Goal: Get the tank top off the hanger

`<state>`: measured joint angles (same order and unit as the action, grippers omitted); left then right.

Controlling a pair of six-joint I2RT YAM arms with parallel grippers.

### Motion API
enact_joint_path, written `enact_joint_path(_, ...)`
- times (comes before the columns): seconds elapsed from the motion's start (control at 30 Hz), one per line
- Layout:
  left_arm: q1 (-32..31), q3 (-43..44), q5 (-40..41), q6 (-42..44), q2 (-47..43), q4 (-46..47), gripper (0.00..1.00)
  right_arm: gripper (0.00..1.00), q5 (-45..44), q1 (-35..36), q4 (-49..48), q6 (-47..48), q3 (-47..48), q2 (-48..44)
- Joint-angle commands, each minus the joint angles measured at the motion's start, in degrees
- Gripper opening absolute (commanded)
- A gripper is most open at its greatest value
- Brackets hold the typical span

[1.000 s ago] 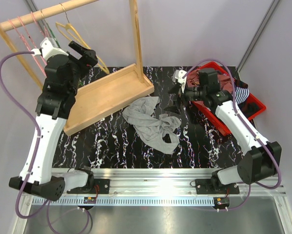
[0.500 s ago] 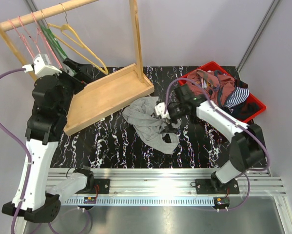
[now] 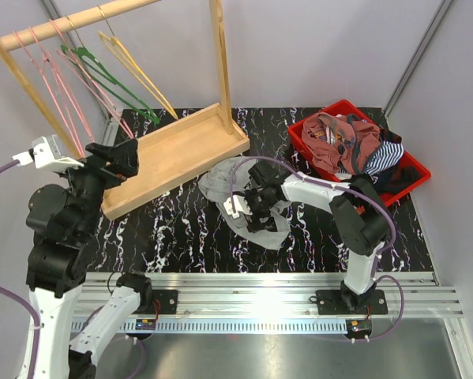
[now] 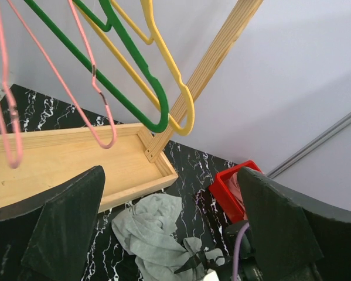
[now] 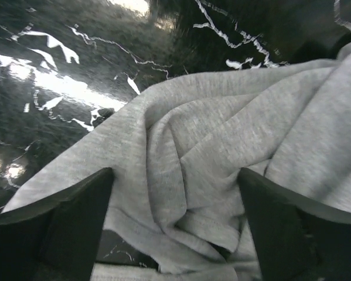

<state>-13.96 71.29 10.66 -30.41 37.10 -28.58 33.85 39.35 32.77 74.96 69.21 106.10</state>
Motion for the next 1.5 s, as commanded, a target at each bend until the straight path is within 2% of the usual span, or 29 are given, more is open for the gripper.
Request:
enact_joint_path(0.0,0.16,-2.2,-1.51,2.38,-2.03,1.95,0.99,0.9,-4.66,0.99,-2.81,-2.98,2.42,2.17)
enact_joint_path(0.07,0.16,-3.25,-1.25,2.73,-3.79,1.86,0.99,0.83,-5.54,1.25,-2.72,-4.2,2.42,2.7)
enact_joint_path(0.2,0.16,-5.45,-0.64,2.82,-6.25,2.38,0.99,0.55,-6.25,1.25,-0.79,-7.28,2.95,2.88)
enact_joint_path(0.23,0.16,-5.98,-0.64,2.99,-6.51,2.56,0.99,0.41,-6.42,1.25,-0.35,-7.89,3.38,2.88)
enact_joint_path(0.3,0.16,-6.51,-0.72,3.25,-7.31,2.91,0.99,0.23,-6.95,1.17,0.53,-10.35,3.65,2.44)
enact_joint_path(0.33,0.16,-6.77,-0.81,3.6,-7.57,3.17,0.99,0.1,-7.04,0.99,0.88,-11.32,4.35,2.18)
enact_joint_path(0.4,0.16,-6.86,-1.25,4.22,-8.01,3.27,0.99,0.01,-6.25,-0.49,1.94,-15.79,5.32,0.95)
enact_joint_path(0.5,0.16,-6.86,-1.95,5.8,-8.36,3.62,0.99,0.0,-2.56,-3.92,1.51,-23.87,7.69,-2.91)
enact_joint_path(0.67,0.16,-7.56,-2.31,7.56,-9.15,5.37,0.99,0.0,1.05,-14.82,-1.65,-36.44,14.27,-9.94)
enact_joint_path(0.77,0.16,-8.44,-2.48,8.0,-9.59,7.22,0.99,0.0,0.87,-20.78,-5.95,-45.56,20.07,-14.59)
enact_joint_path(0.83,0.16,-8.97,-2.57,8.44,-9.68,8.7,0.99,0.0,-0.88,-23.35,-12.1,-51.1,22.8,-16.62)
enact_joint_path(1.0,0.16,-9.24,-3.1,9.58,-9.33,10.65,0.99,0.0,-12.03,-28.53,-28.17,-57.19,26.49,-21.03)
enact_joint_path(1.13,0.16,-8.62,-3.8,10.37,-8.36,11.09,0.99,0.0,-20.12,-32.84,-30.05,-63.16,36.31,-18.83)
enact_joint_path(1.23,0.16,-8.36,-4.06,10.72,-8.01,11.09,0.99,0.0,-22.68,-36.43,-30.66,-65.72,40.46,-17.07)
enact_joint_path(1.47,0.16,-8.71,-4.06,10.55,-8.01,11.17,0.99,0.0,-24.7,-42.68,-32.34,-64.42,42.06,-15.58)
